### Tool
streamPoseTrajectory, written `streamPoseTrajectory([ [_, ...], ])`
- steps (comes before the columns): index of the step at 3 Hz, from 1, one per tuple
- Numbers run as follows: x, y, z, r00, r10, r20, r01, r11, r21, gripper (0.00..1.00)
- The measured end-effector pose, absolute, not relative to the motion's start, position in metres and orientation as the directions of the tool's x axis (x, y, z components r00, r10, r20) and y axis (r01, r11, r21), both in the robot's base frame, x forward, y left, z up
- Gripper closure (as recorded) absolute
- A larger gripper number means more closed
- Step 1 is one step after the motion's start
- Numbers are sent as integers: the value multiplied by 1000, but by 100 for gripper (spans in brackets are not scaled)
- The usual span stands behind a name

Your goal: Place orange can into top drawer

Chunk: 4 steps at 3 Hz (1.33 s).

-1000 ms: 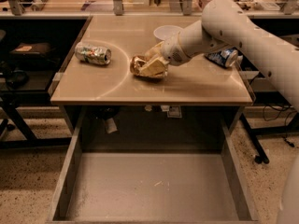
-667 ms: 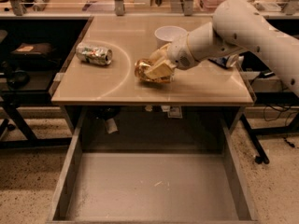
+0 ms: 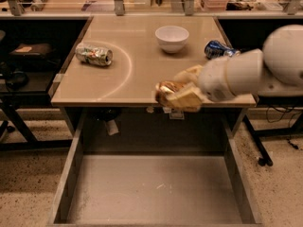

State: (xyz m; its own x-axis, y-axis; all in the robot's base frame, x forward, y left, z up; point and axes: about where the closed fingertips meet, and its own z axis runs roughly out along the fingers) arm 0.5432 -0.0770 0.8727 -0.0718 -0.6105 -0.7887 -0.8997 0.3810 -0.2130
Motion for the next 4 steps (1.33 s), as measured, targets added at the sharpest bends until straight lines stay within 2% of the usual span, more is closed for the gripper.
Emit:
streamPoseTrajectory([
  [1,477,-93,858,-118,-611,-783,-886,421,-196,100],
  [2,434,-87,833,-158,-593,-790,-890,432,-146,100],
  [4,435,-78,803,-168,-578,-799,-891,435,-127,100],
])
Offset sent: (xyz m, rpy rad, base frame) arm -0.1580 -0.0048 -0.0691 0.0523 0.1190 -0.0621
